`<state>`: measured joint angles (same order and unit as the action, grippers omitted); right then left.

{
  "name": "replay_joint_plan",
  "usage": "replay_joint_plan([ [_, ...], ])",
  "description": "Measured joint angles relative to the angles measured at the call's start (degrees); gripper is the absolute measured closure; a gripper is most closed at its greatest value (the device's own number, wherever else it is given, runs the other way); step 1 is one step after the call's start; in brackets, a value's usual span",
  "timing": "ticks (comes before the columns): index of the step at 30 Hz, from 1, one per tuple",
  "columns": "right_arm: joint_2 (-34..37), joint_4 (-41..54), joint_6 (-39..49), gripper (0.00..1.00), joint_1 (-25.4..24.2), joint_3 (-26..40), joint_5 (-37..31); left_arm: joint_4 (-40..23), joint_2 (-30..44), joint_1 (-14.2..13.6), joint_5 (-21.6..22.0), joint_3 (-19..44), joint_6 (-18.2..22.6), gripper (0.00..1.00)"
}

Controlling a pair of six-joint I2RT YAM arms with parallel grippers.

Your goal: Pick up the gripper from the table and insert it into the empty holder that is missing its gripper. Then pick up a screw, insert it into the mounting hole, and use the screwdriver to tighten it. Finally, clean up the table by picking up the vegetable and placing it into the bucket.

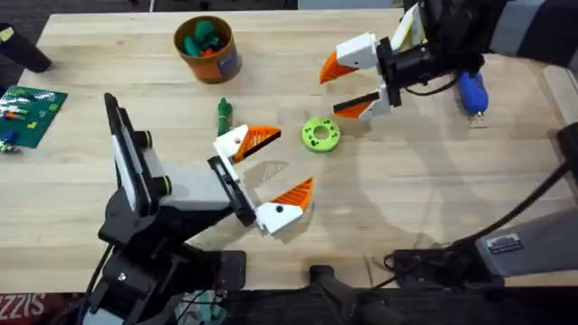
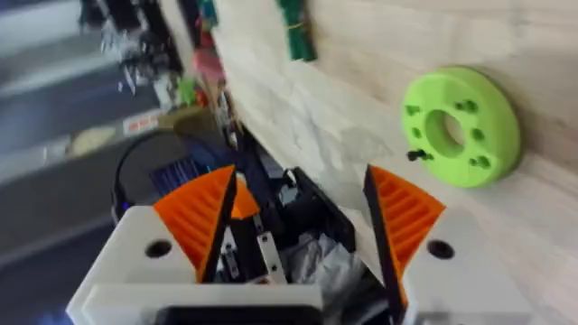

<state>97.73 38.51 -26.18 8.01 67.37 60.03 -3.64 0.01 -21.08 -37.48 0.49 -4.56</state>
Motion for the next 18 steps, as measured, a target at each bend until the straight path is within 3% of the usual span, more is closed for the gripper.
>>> replay_joint_plan([
  [4,0.0,2.2,6.9,0.172,0.0,0.0,3.2,0.0,0.0,0.0,0.0,0.0,0.0,0.023],
  [12,0.0,15.5,24.5,0.172,1.5,-0.3,6.2,0.0,0.0,0.0,0.0,0.0,0.0,0.023],
  [18,0.0,15.9,37.0,0.172,2.4,-6.8,12.5,0.0,0.0,0.0,0.0,0.0,0.0,0.023],
])
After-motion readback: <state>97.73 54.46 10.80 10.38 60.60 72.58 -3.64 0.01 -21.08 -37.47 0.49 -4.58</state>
